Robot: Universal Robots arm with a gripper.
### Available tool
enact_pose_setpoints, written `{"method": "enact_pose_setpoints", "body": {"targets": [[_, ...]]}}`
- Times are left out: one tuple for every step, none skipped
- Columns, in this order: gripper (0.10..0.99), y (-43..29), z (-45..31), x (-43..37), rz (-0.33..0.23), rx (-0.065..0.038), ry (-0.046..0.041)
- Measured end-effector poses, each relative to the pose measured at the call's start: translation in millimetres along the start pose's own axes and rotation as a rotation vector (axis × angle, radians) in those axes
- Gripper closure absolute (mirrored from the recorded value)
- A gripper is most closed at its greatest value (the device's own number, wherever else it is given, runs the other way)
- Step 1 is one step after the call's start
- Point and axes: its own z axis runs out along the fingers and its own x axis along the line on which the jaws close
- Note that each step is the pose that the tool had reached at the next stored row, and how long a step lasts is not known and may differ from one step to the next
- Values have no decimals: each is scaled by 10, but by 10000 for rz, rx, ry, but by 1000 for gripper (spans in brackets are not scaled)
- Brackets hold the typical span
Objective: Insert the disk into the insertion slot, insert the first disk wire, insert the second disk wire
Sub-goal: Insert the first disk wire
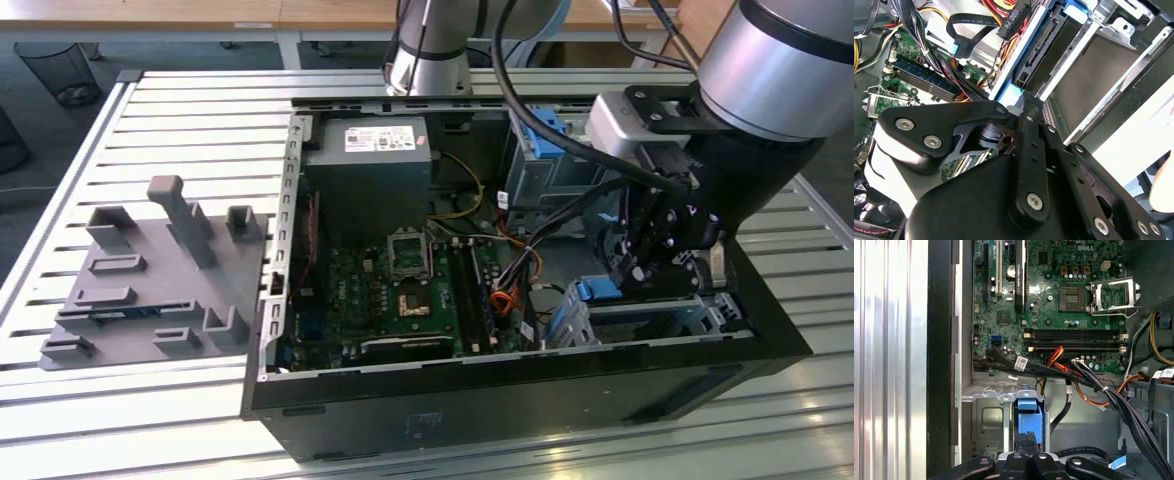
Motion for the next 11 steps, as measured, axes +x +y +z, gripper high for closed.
{"method": "enact_pose_setpoints", "body": {"targets": [[980, -2, 0, 0, 1, 0, -1], [980, -8, 0, 0, 0, 0, 0], [980, -18, 1, 0, 0, 0, 0], [980, -28, 0, 0, 1, 0, 2], [980, -39, 0, -1, 0, 0, 1], [980, -50, 0, -1, 0, 0, 0], [980, -61, 0, -1, 0, 0, 0], [980, -70, 0, -2, 1, 0, 0], [980, -72, 0, -5, 1, 0, -1], [980, -71, -1, -8, 1, 0, 0], [980, -72, -8, -10, 1, 0, 2]]}}
